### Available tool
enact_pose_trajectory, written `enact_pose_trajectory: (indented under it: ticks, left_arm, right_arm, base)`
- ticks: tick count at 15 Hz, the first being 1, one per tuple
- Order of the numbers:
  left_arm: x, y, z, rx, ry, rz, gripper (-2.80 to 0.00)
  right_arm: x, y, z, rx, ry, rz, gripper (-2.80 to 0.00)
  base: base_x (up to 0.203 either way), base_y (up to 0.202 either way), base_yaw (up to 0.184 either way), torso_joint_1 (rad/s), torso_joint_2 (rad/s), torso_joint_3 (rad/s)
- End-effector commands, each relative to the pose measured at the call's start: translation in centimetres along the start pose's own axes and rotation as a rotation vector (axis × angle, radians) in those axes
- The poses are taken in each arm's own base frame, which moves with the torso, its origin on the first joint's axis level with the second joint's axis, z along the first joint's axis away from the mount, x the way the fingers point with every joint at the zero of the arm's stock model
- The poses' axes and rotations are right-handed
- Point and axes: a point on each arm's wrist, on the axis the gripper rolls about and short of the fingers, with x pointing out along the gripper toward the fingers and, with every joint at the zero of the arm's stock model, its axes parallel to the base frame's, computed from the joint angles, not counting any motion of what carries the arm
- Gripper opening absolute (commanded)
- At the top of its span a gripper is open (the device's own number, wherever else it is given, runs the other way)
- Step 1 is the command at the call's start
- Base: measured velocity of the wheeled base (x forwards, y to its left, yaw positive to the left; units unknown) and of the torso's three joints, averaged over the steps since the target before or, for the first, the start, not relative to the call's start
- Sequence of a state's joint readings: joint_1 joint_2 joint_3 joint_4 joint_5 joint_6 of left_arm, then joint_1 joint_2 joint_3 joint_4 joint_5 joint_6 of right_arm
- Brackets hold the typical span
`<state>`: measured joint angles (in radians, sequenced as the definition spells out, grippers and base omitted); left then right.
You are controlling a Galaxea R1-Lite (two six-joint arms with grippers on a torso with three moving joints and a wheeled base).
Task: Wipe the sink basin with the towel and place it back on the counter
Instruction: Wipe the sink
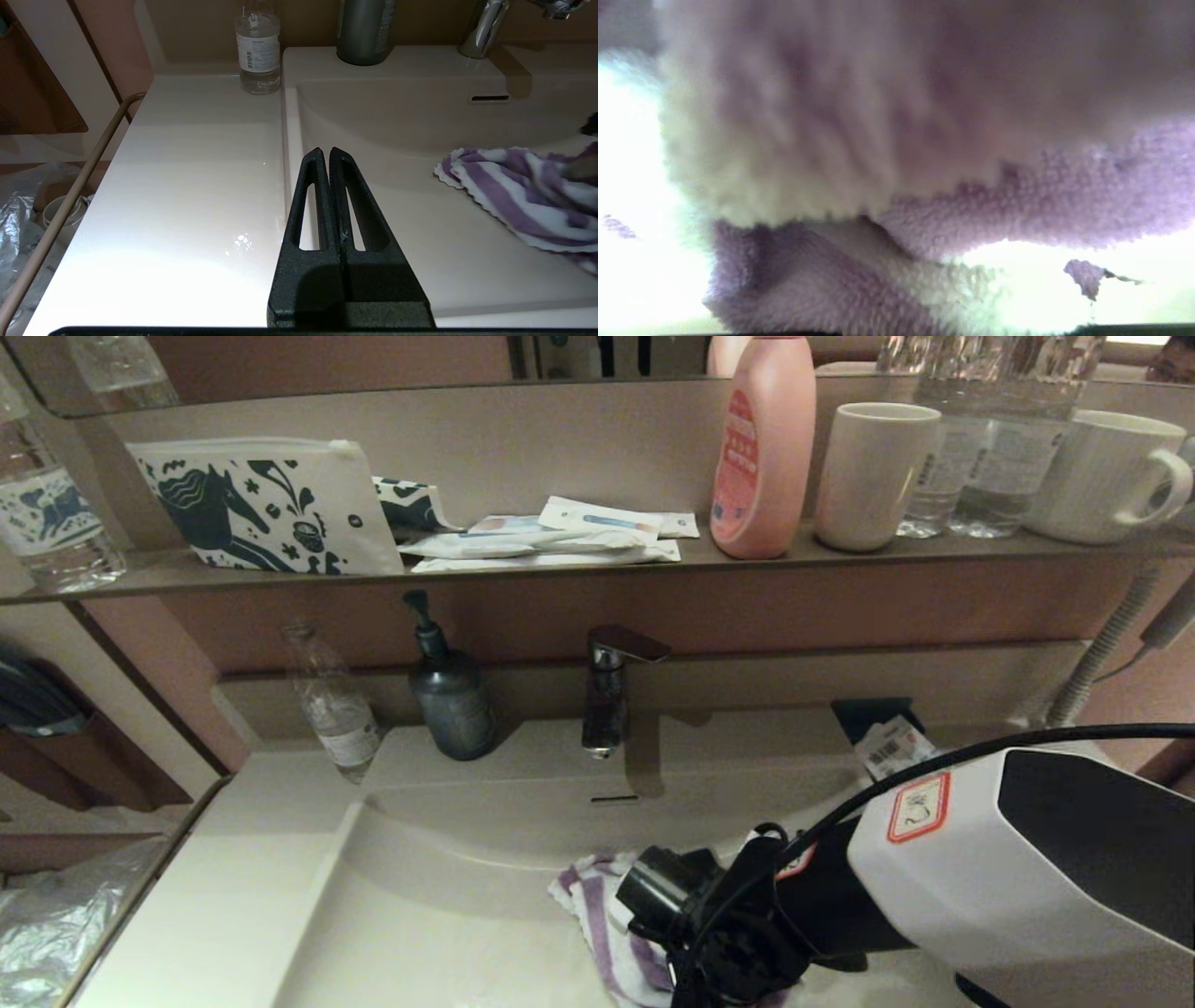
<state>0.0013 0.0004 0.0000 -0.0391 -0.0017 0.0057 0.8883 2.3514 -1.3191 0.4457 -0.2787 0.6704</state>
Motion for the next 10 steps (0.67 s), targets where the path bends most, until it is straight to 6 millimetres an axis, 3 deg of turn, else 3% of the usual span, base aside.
enact_pose_trajectory:
  ticks: [1, 6, 10]
  left_arm:
    - [0.0, 0.0, 0.0, 0.000, 0.000, 0.000, -2.80]
    - [0.0, 0.0, 0.0, 0.000, 0.000, 0.000, -2.80]
    - [0.0, 0.0, 0.0, 0.000, 0.000, 0.000, -2.80]
  right_arm:
    - [1.2, 2.4, 0.6, -0.010, -0.004, 0.048, -2.80]
    - [0.7, 6.1, 2.0, -0.007, -0.059, 0.121, -2.80]
    - [-0.1, 9.3, 1.7, -0.045, -0.108, 0.179, -2.80]
  base:
    - [0.000, 0.000, 0.000, 0.000, 0.00, 0.000]
    - [0.000, 0.000, 0.000, 0.000, 0.00, 0.000]
    - [0.000, 0.000, 0.000, 0.000, 0.00, 0.000]
